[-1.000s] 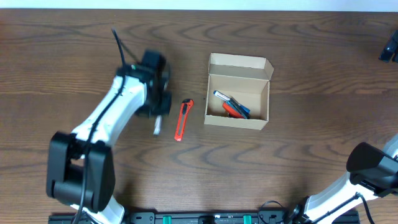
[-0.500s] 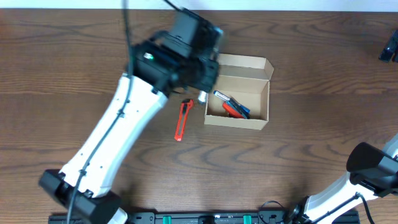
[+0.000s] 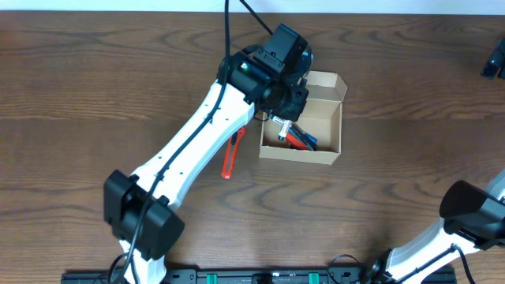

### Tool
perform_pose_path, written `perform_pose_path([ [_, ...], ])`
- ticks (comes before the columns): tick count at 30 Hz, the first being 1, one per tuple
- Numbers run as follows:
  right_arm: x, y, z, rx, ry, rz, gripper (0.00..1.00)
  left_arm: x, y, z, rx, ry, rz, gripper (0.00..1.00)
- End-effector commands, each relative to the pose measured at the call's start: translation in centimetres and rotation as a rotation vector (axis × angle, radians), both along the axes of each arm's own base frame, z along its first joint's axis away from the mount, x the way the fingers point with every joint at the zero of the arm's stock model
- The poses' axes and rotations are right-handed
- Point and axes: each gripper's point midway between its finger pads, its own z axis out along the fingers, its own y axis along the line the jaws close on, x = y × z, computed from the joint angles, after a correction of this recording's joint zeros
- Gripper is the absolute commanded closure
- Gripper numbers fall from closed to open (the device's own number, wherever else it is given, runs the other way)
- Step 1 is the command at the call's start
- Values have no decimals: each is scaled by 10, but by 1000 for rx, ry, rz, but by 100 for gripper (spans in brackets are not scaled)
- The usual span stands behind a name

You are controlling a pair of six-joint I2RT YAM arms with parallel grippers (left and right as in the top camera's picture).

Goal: Pack container
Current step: 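Carry the marker into the box and release it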

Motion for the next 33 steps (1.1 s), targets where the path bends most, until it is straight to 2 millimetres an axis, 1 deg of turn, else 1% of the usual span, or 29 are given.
perform_pose_path([
  [1,-5,1,13,-13,-34,-12,1,4,-10,-14,11,45,3,95],
  [3,-5,1,13,-13,-34,-12,1,5,-13,-25,30,68,0,95],
  [7,-5,1,13,-13,-34,-12,1,9,-17,-37,39,72,-7,94],
  [15,-5,1,13,-13,-34,-12,1,19,-22,-48,40,51,-19,94],
  [24,-5,1,13,-13,-35,-12,1,16,-23,-85,94,118,-29,94],
  [29,-5,1,13,-13,-34,-12,1,13,-24,-99,117,139,-47,94],
  [33,-5,1,13,-13,-34,-12,1,12,-22,-105,132,148,-60,95],
])
